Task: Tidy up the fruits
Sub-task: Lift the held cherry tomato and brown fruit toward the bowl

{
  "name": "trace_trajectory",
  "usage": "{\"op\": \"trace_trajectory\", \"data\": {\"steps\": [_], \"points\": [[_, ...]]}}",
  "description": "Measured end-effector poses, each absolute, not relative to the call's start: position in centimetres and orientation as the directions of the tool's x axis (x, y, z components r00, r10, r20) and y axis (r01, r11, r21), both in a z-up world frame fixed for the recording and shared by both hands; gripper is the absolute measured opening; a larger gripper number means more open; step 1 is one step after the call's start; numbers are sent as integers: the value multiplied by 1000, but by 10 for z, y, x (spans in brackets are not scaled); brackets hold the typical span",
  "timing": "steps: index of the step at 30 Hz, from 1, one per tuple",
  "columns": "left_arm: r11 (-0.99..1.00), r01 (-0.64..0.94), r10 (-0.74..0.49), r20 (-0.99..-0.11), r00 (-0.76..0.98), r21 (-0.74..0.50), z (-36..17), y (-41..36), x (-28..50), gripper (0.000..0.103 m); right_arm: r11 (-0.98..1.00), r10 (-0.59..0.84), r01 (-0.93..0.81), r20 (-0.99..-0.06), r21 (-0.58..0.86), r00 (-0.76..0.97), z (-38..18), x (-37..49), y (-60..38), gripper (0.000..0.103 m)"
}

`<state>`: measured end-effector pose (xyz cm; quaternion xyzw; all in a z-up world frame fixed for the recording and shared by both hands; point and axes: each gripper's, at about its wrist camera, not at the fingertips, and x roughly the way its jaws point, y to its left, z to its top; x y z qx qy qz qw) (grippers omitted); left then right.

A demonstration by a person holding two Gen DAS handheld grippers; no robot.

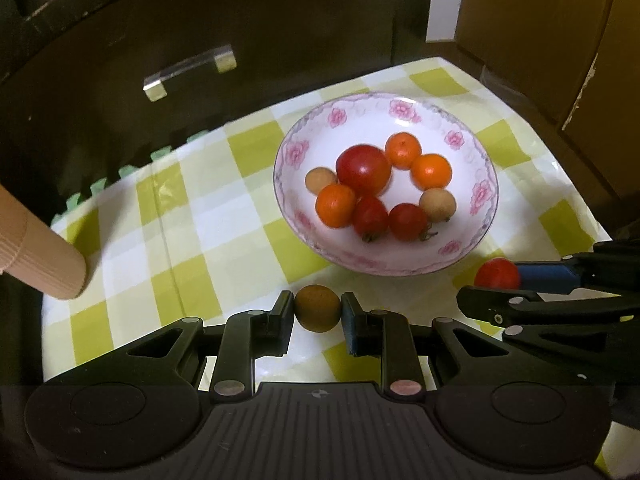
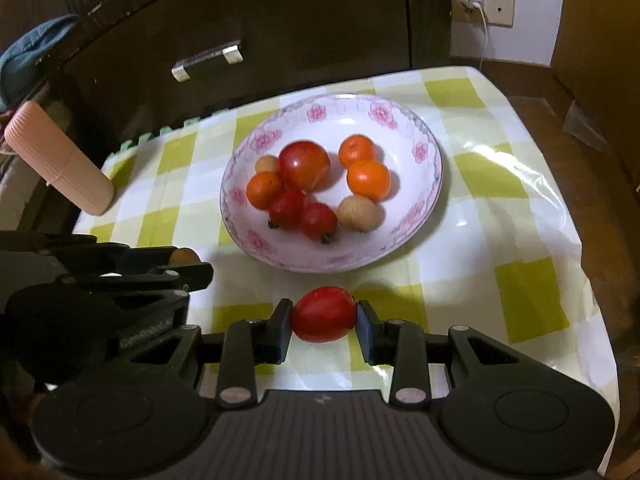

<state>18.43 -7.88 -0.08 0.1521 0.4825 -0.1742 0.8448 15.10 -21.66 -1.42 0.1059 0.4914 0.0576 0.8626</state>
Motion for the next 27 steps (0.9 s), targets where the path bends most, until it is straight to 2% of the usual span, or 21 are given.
{"op": "trace_trajectory", "data": {"steps": [27], "points": [[896, 434, -160, -844, 512, 93, 15, -87, 207, 33, 962, 210, 25, -800, 271, 562, -1, 172, -228, 33]]}}
